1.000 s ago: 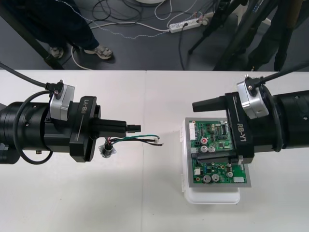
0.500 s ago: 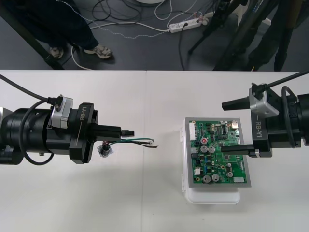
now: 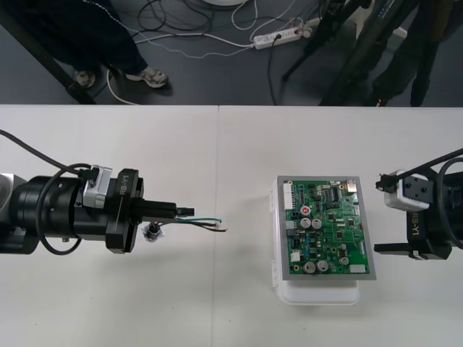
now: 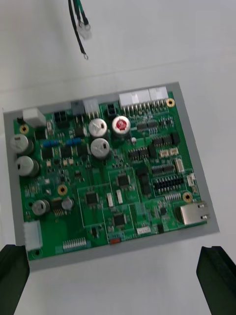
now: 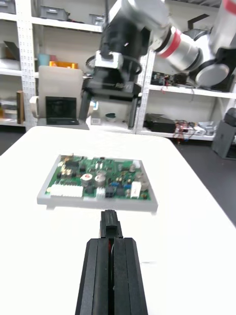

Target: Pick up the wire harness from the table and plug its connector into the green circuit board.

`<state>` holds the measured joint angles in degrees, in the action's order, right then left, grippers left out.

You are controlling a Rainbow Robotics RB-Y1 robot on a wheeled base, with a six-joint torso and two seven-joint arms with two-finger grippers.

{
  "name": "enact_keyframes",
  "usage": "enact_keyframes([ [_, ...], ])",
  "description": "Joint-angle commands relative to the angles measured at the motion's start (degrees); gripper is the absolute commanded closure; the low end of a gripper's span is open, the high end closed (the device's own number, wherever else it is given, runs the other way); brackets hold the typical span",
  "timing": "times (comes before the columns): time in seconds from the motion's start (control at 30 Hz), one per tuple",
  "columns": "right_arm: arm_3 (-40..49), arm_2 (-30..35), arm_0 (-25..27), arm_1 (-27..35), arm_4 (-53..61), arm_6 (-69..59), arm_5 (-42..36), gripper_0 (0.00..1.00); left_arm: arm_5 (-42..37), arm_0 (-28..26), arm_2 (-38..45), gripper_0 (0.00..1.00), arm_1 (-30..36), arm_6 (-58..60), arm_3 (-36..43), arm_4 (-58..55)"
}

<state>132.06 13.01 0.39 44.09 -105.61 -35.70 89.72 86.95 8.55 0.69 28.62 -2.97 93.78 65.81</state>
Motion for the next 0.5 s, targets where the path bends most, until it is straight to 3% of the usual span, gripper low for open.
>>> enact_keyframes([
  [0.03,2.59,1.31,1.02,2.31,-4.16,3.54,0.28,0.00,3.05,-1.17,1.51,1.00,-2.95,-9.43,-3.52,2.22],
  [0.5,2.59,-5.28,0.49,4.60,-17.34,6.96,0.28,0.00,3.05,-1.17,1.42,1.00,-6.38,-15.93,-10.46,5.56],
])
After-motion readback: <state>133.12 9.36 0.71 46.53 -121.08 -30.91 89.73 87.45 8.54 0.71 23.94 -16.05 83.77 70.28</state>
